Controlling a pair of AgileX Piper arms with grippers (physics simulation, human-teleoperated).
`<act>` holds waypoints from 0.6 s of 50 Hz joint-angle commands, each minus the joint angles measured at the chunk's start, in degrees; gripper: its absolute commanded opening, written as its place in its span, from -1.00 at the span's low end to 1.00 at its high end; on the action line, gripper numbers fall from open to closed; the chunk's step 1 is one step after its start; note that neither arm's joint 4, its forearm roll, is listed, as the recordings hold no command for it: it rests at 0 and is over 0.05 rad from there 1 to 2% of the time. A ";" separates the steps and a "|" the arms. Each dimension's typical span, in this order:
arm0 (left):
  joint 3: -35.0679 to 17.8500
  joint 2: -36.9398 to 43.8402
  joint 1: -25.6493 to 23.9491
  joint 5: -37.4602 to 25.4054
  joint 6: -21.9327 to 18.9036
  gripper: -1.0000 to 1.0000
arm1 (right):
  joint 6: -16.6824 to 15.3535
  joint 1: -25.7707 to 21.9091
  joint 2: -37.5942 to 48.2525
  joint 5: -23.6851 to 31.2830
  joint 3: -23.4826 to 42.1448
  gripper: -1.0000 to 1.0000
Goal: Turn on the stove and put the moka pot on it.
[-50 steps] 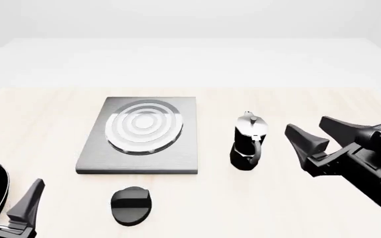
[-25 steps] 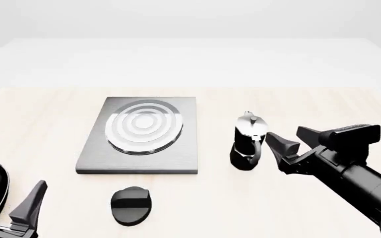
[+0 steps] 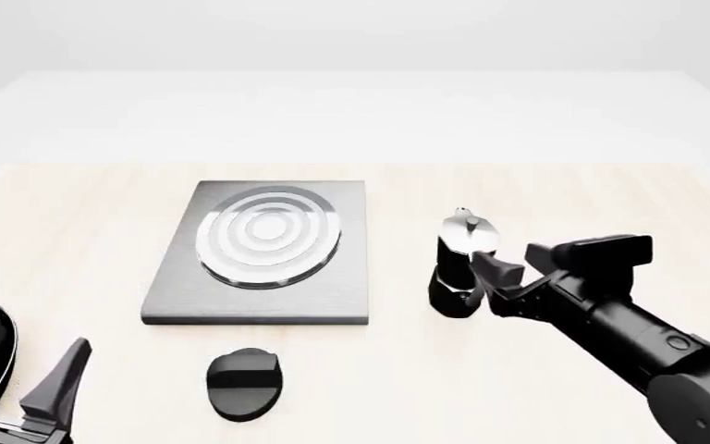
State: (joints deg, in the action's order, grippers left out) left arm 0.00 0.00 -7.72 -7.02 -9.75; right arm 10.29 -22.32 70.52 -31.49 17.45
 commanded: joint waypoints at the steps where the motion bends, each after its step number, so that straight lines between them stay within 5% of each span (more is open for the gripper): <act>1: 0.00 0.00 -0.20 -0.06 0.00 1.00 | 1.34 -0.55 6.20 -4.58 0.29 1.00; 30: 0.00 0.00 -0.25 -0.50 0.09 1.00 | 3.82 -1.05 14.04 -11.10 -0.82 1.00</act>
State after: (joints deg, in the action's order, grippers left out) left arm 0.00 0.00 -7.90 -7.44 -9.70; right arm 13.56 -23.20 82.40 -41.03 16.74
